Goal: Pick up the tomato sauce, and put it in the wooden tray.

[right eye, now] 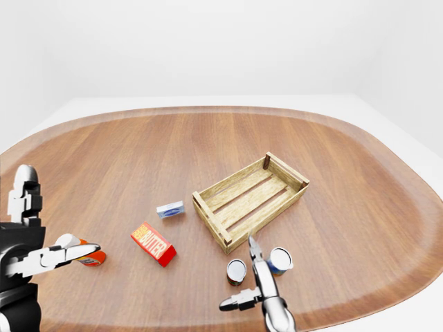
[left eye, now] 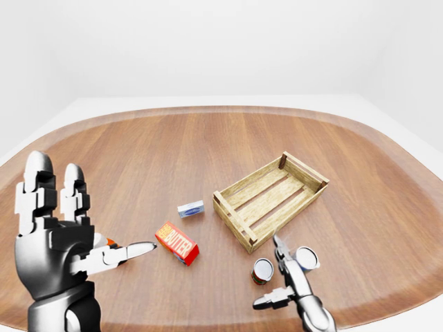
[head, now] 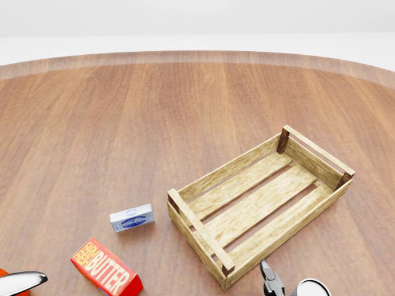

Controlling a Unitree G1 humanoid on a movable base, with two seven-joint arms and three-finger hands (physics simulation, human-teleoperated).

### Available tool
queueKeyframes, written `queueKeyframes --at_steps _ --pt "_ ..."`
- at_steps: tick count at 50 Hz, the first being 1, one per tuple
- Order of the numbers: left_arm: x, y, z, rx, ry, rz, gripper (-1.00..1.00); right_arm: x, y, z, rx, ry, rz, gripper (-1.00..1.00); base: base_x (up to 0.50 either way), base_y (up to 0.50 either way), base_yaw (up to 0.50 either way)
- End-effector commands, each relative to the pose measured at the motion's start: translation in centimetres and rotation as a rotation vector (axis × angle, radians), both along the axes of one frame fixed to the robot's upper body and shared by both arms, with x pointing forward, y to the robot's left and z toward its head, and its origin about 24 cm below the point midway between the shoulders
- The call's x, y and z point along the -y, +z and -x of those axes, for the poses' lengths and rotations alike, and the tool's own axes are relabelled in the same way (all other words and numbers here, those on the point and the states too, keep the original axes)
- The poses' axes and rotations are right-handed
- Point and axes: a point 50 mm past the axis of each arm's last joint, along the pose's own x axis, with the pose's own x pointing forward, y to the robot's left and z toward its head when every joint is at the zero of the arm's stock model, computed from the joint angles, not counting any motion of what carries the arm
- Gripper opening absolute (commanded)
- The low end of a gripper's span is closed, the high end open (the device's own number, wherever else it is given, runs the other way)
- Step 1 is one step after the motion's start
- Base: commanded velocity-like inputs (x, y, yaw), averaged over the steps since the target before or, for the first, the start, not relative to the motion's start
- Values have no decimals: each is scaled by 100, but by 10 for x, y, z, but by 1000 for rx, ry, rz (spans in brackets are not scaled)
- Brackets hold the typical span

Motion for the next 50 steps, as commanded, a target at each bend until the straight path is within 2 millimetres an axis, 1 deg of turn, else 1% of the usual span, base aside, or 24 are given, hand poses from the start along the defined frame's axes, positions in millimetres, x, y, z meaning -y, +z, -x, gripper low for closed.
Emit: queueKeyframes --at_steps 1,26,43,50 --pt "0 0 -1 -1 1 1 100 1 -2 -1 -7 -4 0 100 0 0 0" --pt "1 1 0 4 -1 -1 100 1 -4 -2 -15 -3 0 100 0 0 0" --pt "1 1 0 3 -2 -2 100 0 -11 -5 -44 -1 6 100 0 0 0" --pt "1 1 0 2 -1 -1 100 0 -17 -6 -70 -1 12 100 0 0 0"
